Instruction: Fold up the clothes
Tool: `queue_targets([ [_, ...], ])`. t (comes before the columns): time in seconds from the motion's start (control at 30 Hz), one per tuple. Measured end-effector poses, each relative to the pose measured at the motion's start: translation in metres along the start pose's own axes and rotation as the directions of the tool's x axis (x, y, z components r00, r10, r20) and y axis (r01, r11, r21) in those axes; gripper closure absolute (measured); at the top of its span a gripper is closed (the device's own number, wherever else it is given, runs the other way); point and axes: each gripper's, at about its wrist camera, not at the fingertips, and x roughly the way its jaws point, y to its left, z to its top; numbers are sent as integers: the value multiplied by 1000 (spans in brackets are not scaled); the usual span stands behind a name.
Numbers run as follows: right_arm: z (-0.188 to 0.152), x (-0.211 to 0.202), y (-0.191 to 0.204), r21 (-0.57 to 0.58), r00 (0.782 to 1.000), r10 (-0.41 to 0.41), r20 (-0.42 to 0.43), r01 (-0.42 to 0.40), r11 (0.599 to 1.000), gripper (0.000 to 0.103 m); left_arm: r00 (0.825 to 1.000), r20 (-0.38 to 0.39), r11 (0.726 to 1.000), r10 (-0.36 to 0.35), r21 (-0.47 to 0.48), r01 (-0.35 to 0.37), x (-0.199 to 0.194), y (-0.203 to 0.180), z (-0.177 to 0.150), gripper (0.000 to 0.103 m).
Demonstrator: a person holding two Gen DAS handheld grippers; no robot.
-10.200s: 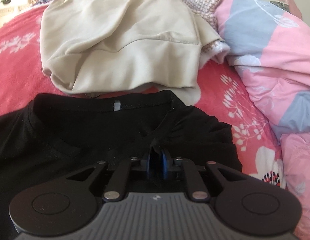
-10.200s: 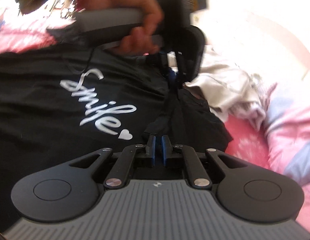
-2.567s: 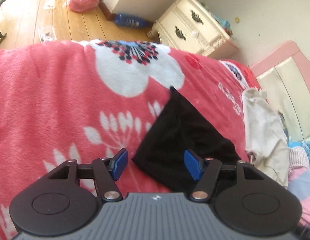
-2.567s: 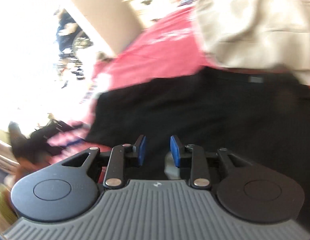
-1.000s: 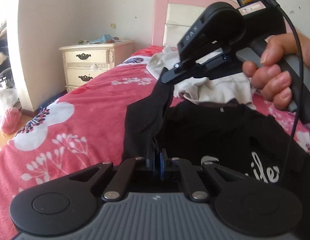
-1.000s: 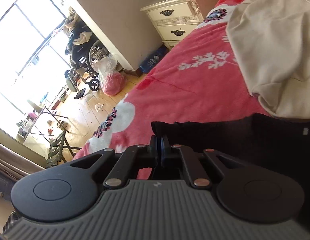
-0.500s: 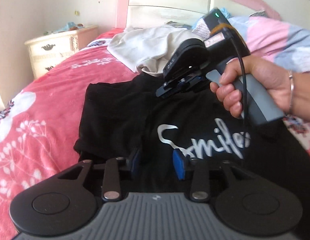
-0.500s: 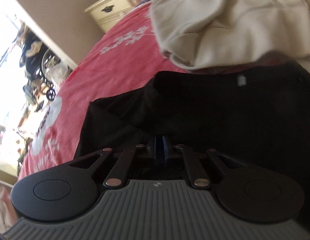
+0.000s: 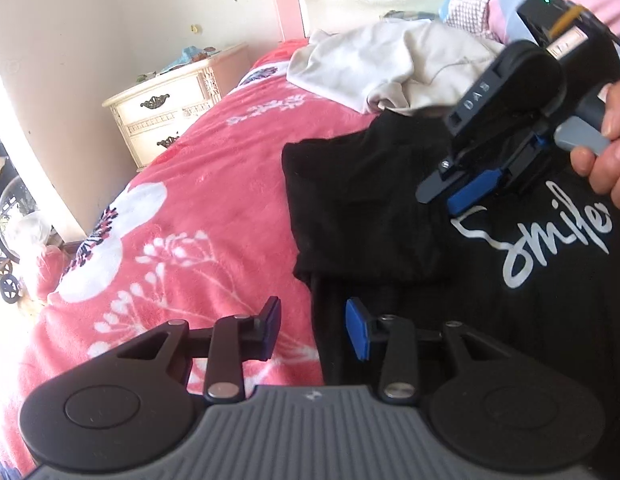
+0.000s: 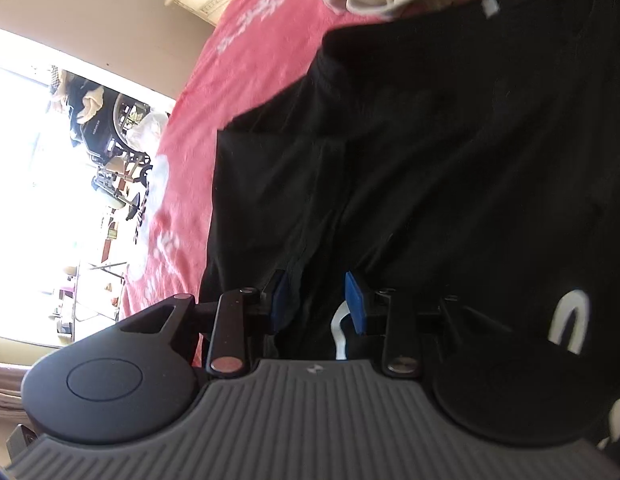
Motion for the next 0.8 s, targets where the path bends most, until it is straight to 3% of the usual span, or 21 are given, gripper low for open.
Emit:
queue_targets([
  [0.3,-13,16,20,-10,998,21,-62,-22,1000,73,998,24,998,61,7,-61,11,-14,4,65],
  [0.33,-16,19,22,-18,997,17,-70,-18,1000,75,997,16,998,70,-2,-70,14,-14,4,65],
  [0.43,-23,23,32,-86,997,-16,-80,9,996,99,997,-26,995,79,-60,-80,20,-9,1,65],
  [0.47,-25,22,36,-115,997,-28,-75,19,993,101,996,-31,994,78,-80,-80,21,-6,0,65],
  [0.63,-26,8,48,-204,997,-71,-26,64,977,102,996,-35,990,84,-108,-87,18,0,-3,65],
  [0.8,-26,5,41,-195,995,-100,-29,92,976,102,996,-37,988,83,-128,-87,18,3,-4,65],
])
